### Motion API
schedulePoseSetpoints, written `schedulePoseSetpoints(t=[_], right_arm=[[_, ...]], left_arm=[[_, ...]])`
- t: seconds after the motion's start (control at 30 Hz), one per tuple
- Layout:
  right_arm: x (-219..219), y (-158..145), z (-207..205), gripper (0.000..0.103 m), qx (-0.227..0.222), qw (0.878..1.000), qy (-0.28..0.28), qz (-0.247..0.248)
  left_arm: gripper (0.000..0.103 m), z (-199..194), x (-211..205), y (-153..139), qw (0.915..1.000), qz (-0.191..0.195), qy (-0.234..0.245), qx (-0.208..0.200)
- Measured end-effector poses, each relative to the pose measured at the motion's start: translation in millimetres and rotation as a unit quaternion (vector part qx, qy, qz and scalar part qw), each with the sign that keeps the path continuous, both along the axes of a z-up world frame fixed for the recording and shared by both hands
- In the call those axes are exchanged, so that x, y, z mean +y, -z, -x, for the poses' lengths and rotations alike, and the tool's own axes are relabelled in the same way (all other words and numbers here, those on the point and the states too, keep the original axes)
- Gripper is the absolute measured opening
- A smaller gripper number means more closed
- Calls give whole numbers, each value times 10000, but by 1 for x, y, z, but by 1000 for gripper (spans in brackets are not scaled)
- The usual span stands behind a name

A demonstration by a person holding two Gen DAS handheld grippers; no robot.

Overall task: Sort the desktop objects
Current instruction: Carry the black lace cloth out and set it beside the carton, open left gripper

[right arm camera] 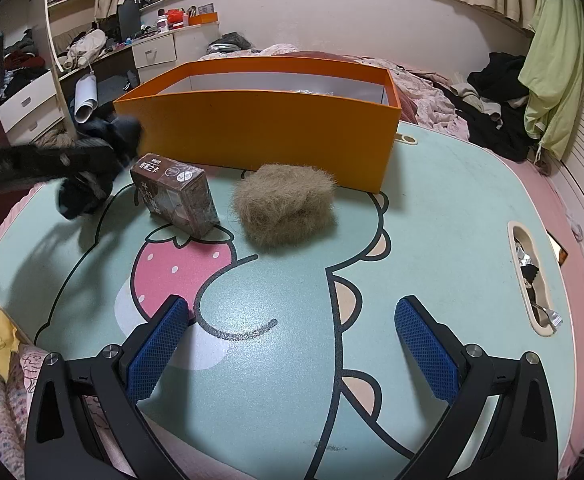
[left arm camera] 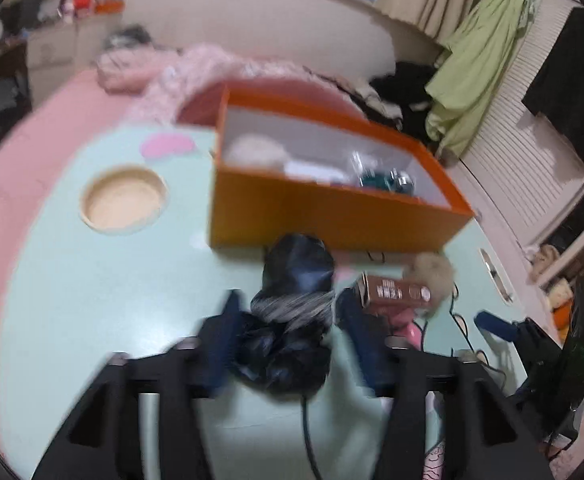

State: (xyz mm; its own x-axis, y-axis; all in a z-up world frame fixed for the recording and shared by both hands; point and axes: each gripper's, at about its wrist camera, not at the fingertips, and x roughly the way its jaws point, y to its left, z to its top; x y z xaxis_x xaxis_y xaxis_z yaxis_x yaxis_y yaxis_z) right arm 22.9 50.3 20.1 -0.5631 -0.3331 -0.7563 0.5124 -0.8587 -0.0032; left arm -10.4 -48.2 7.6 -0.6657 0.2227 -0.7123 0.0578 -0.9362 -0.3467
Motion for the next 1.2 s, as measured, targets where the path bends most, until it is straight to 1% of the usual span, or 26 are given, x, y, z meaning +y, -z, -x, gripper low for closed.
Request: schedulePoseSetpoints(t=[0.03,0.07,0.1,0.17,0.23,0.3,0.33,0.37,0.4,0.43,0.67,1.07,1.1,1.13,1.2], right_arm=[[0,0,0,103,1,10000,0,1],[0,0,0,103,0,10000,-1,3],[0,0,0,103,-2,10000,-1,6],[0,0,0,103,-1,10000,-3,5],[0,0,0,103,-1,10000,-2,6],[0,0,0,103,-2,10000,-3,6],[0,0,0,103,-2,10000,-4,6],[0,0,-1,103,-2,10000,-3,6],[0,0,0,103,-3,10000,-3,6],[0,0,0,103,0,10000,-4,-2],[-1,-1,-3,103,8,10000,-5,-2],[0,-3,-6,103,11,10000,8,-6],[0,-4,-7,101,30,10000,3,7],[1,-7,-9,97,76,10000,-17,36],[2,-19,-9,92,193,9996,-109,189]], left_arm=[[86,-1,2,2,10000,-49,36,10],[87,-4,5,2,10000,4,28,75],[88,-8,9,0,9998,136,17,156],[97,-16,16,-3,9986,501,15,194],[97,-26,22,-1,9960,881,-9,124],[98,-33,28,5,9917,1287,-10,-56],[101,-35,31,12,9889,1478,-27,-146],[103,-37,33,18,9860,1659,-59,-168],[103,-41,34,21,9843,1761,-64,-45],[103,-42,33,21,9852,1716,-33,-23],[103,-48,29,17,9851,1719,-39,-40],[103,-46,29,17,9851,1717,-40,-50],[103,-46,29,17,9851,1718,-41,-50],[103,-47,29,16,9851,1718,-42,-49],[103,-46,29,17,9851,1718,-43,-51]])
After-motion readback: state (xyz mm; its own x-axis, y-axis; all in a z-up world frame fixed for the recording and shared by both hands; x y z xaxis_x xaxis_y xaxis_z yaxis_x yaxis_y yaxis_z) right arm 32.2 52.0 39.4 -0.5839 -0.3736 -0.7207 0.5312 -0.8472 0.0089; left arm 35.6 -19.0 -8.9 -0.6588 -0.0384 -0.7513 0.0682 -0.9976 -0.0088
